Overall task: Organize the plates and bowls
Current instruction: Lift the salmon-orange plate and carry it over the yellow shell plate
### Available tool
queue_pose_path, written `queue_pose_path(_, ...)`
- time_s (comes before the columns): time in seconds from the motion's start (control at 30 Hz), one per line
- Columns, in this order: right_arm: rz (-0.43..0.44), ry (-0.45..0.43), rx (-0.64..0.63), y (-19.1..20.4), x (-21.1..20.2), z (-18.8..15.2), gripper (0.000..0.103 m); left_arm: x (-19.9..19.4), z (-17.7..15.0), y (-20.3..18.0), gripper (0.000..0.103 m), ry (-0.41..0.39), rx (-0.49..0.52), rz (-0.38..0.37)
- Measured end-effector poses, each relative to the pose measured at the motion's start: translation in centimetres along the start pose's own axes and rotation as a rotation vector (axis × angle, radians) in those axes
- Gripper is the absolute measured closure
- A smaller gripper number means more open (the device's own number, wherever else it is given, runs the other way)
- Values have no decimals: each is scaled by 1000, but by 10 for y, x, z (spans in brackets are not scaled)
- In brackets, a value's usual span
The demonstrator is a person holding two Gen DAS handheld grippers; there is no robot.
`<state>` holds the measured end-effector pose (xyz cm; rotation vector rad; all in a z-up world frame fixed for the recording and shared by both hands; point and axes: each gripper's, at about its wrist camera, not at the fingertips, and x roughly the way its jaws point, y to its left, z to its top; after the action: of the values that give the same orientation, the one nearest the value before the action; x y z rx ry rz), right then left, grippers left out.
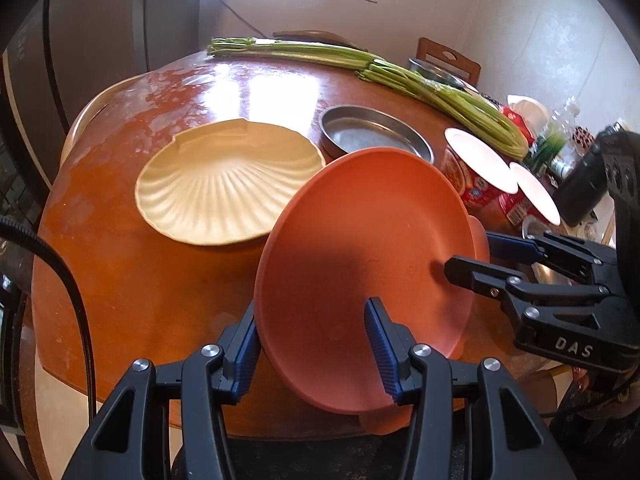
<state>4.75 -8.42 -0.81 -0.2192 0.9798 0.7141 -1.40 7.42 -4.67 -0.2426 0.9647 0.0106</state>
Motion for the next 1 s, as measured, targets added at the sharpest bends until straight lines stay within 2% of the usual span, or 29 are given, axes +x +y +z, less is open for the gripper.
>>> queue_pose_path(0.4,34,-66,-21,28,-7,53,50,-18,42,37,53,-81,-15,53)
queue_pose_path(0.7,67,-89,-26,50,4,92,50,-32,78,72,53,-141,-34,112)
queue_pose_path(1.0,88,-32,16,55,39,96,50,-5,93,98,53,-90,-56,119)
